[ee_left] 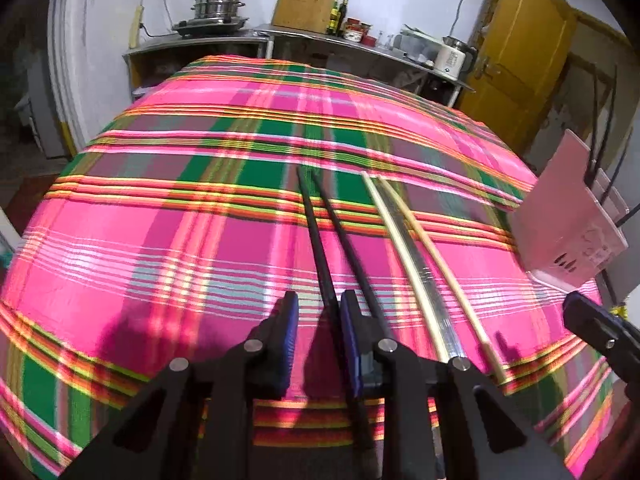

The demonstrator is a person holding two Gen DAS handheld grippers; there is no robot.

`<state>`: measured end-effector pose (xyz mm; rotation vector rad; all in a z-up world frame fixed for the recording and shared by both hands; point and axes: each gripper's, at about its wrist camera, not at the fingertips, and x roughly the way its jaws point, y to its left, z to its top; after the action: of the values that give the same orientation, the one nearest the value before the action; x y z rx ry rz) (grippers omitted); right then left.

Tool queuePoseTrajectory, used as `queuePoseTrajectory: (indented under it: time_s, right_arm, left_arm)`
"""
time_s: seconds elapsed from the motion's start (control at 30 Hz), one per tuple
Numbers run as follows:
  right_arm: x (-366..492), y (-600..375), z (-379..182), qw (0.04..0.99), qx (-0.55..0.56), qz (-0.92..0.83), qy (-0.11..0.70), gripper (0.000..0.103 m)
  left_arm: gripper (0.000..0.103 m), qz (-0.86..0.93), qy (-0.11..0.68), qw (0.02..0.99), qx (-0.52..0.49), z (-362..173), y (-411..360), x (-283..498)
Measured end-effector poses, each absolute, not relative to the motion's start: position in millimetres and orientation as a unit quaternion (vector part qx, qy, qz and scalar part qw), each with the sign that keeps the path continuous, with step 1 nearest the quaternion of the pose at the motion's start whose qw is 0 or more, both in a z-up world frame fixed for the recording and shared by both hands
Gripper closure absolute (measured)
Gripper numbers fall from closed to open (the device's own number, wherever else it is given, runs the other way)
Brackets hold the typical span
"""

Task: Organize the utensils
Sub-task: 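Return both tools to the chopsticks and close the left tool on a black chopstick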

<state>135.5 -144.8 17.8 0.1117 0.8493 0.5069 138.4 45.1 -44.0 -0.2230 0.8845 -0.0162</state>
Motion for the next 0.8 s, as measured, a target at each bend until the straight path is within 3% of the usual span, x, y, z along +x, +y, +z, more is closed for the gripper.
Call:
queuePoseTrajectory:
  time_s: [0.8]
  right_arm:
    - [197.9, -37.2, -21.7, 0.838, -0.013, 0.300, 0.456, 0.089]
  left_arm:
    - [0.082, 0.004, 0.447, 0.883, -0.145, -46.1, 110.2, 155.3]
